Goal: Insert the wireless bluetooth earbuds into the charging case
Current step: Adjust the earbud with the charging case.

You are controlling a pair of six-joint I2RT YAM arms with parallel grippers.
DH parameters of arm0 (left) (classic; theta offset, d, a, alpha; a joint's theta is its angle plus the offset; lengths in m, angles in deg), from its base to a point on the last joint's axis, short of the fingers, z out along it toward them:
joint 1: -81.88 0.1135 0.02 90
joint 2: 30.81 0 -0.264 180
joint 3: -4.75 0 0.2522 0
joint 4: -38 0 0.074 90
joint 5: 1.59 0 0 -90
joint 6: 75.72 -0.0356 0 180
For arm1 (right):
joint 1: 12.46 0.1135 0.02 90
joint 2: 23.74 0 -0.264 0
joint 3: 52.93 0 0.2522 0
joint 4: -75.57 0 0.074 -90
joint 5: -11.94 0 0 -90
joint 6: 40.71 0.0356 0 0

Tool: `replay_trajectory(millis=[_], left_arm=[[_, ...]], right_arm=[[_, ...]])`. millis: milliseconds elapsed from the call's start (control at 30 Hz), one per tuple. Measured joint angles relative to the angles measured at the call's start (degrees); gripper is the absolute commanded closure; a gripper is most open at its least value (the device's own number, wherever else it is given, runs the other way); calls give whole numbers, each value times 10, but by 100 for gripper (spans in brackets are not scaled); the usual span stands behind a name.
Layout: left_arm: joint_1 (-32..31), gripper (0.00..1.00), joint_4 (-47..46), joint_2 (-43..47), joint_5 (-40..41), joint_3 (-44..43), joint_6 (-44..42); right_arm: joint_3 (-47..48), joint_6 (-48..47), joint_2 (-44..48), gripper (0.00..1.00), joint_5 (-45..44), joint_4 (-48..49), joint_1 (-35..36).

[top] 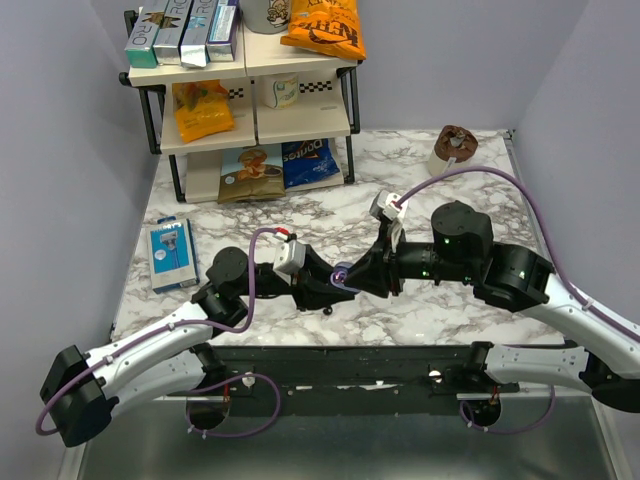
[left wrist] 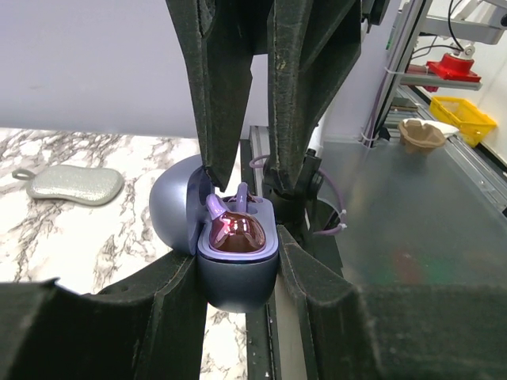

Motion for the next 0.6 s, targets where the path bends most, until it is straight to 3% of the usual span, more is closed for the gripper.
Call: replay_trajectory(millis=[600], left_arm=[[0,100,12,8,21,2,-2]], right_arm=[[10,25,-18,59,-19,-11,3]])
